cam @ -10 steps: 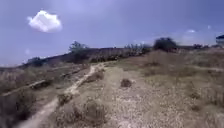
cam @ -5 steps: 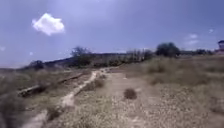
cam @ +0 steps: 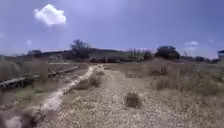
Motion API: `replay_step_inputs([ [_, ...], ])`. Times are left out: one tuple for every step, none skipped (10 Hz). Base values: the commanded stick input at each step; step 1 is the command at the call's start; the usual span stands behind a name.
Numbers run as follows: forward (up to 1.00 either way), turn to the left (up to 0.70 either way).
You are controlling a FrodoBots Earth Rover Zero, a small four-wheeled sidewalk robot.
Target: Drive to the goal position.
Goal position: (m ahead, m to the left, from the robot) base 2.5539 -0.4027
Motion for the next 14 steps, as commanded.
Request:
replay_step_inputs([
  [0.7,0.0],
  [0.7,0.0],
  [0.7,0.0],
  [0.7,0.0],
  [0.43,0.0],
  [0.0,0.0],
  [0.05,0.0],
  [0.1,0.0],
  [0.15,0.0],
  [0.2,0.0],
  [0.25,0.0],
  [0.29,0.0],
  [0.34,0.0],
  [0.39,0.0],
])
